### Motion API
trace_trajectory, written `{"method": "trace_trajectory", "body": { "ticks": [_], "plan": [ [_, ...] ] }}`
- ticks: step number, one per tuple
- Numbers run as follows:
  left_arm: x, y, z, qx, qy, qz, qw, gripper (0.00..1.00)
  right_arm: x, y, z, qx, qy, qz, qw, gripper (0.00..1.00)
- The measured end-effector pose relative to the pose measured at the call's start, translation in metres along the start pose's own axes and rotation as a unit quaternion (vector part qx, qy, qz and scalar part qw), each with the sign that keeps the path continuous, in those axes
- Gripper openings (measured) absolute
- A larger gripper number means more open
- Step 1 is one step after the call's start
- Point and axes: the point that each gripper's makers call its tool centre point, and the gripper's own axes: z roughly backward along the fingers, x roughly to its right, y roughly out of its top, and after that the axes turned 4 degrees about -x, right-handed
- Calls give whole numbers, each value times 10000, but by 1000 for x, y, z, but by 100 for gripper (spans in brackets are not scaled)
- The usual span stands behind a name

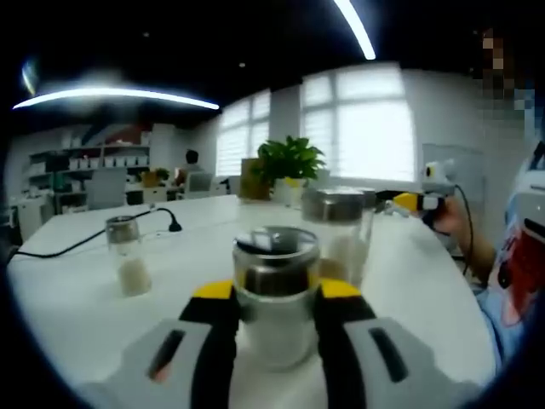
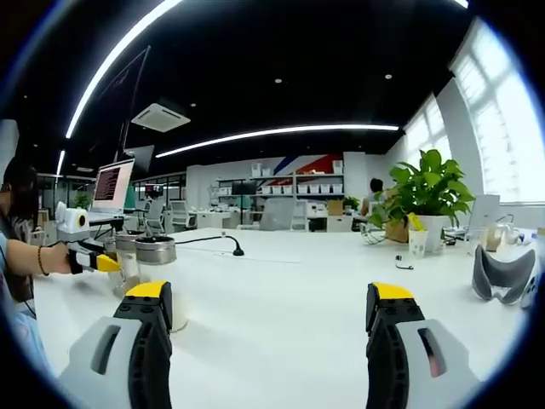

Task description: Rotate the seasoning bottle until the label or dispensing opening points toward the visible target arrow and the bottle remains upright within the marked orientation range

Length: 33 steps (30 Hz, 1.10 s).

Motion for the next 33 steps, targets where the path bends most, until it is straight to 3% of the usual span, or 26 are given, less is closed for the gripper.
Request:
{"method": "trace_trajectory", "body": {
  "ticks": [19,24,31,33],
  "plan": [
    [3,-13,-4,-211,-98,106,9997,36,-6,1,-1,1,131,102,9999,97],
    [6,-14,-3,-243,-132,-98,9996,36,-7,-1,-2,-43,148,96,9998,97],
    [6,-14,-1,-219,-203,-95,9995,37,-10,-2,-3,-87,188,88,9997,97],
    [0,-15,1,-330,-42,-77,9994,43,-10,-2,-3,-89,182,96,9998,97]
  ]
}}
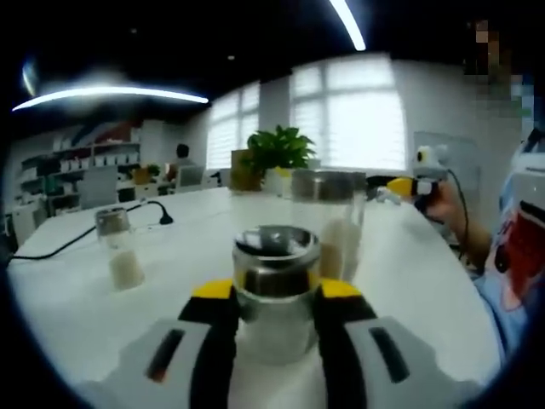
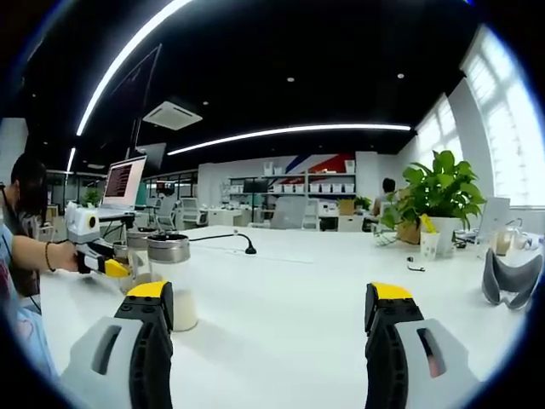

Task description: Rotate the seasoning bottle until the label or dispensing opening points toward the visible target arrow and the bottle remains upright within the marked orientation range

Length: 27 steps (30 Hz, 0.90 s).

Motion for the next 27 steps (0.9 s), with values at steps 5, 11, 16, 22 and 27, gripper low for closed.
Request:
{"method": "trace_trajectory", "body": {
  "ticks": [5,11,16,22,27],
  "plan": [
    [-5,1,10,-111,489,505,9975,64,-1,-1,1,-37,6,7,10000,97],
    [2,5,17,52,1085,761,9912,56,-4,-2,0,-54,79,-15,10000,97],
    [-2,3,12,-14,1251,691,9897,55,-3,0,1,-14,43,-14,10000,96],
    [-12,6,3,-38,1594,709,9847,46,-6,-1,-1,-19,91,-102,9999,96],
    [-5,0,-4,-190,1567,681,9851,41,-7,1,0,16,102,-83,9999,95]
  ]
}}
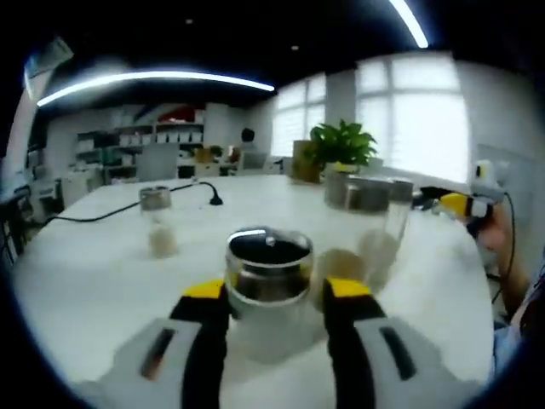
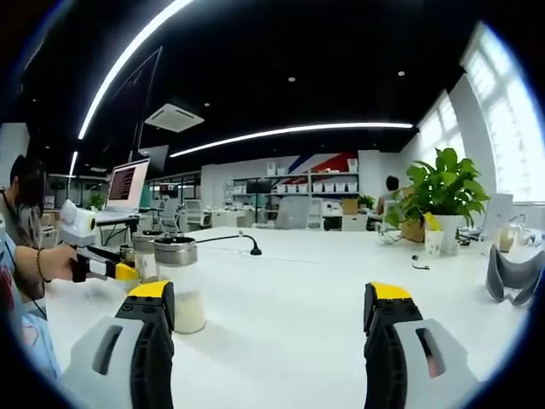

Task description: Rotate the seasoning bottle until the label or dispensing opening points toward the visible target arrow and the bottle remains upright within the marked orientation range

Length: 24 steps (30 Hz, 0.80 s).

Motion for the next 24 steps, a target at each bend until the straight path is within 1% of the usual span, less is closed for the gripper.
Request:
{"method": "trace_trajectory", "body": {
  "ticks": [1,2,4,12,17,18,20,23,24],
  "plan": [
    [-2,0,1,-14,33,-68,10000,37,0,0,0,2,4,-1,10000,95],
    [-1,1,0,28,10,-64,10000,37,-1,0,0,-4,12,5,10000,95],
    [0,-1,2,-40,32,-160,9999,36,0,-1,0,-16,8,14,10000,95],
    [3,-4,6,-81,-181,-240,9995,36,2,-4,0,-64,4,-43,10000,95],
    [7,-4,6,-27,-556,-360,9978,36,1,-6,0,-91,16,-48,9999,95],
    [9,-4,5,-65,-704,-411,9966,36,1,-6,-1,-99,18,-47,9999,95],
    [9,-4,5,-98,-817,-439,9956,36,0,-6,-1,-111,24,-27,9999,95],
    [10,-4,5,-131,-920,-494,9944,36,-4,-1,0,13,138,-64,9999,95],
    [12,-4,5,-130,-1058,-540,9928,36,-5,0,0,52,158,-66,9998,95]
  ]
}}
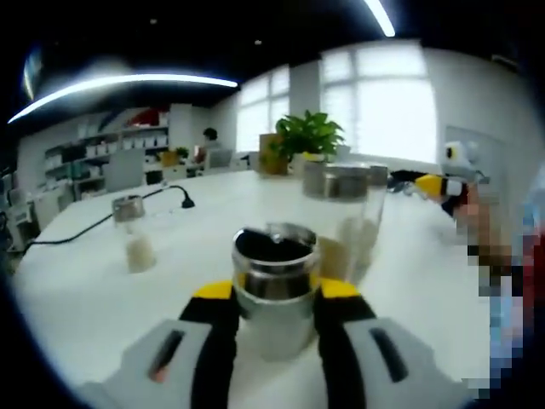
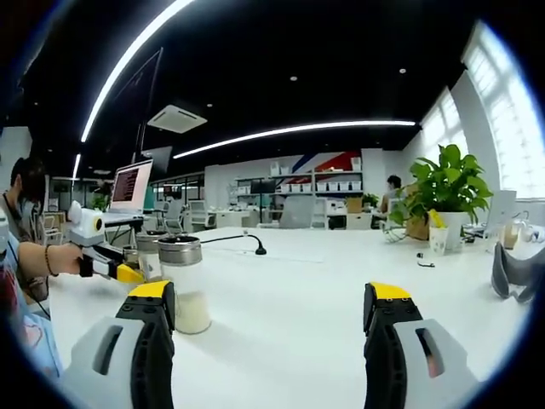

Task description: Rotate the seasoning bottle until the label or dispensing opening points toward the visible target arrow and the bottle remains upright within the marked orientation range

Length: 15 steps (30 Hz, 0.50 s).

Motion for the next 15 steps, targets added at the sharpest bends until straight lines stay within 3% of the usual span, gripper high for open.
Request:
{"method": "trace_trajectory", "body": {
  "ticks": [7,11,15],
  "plan": [
    [6,2,-2,77,-812,-228,9964,36,-17,28,8,503,102,684,9963,99],
    [10,2,-3,38,-1431,-430,9888,36,-19,32,9,485,33,803,9956,99],
    [11,1,-1,35,-1821,-549,9817,36,-27,36,7,505,100,872,9949,99]
  ]
}}
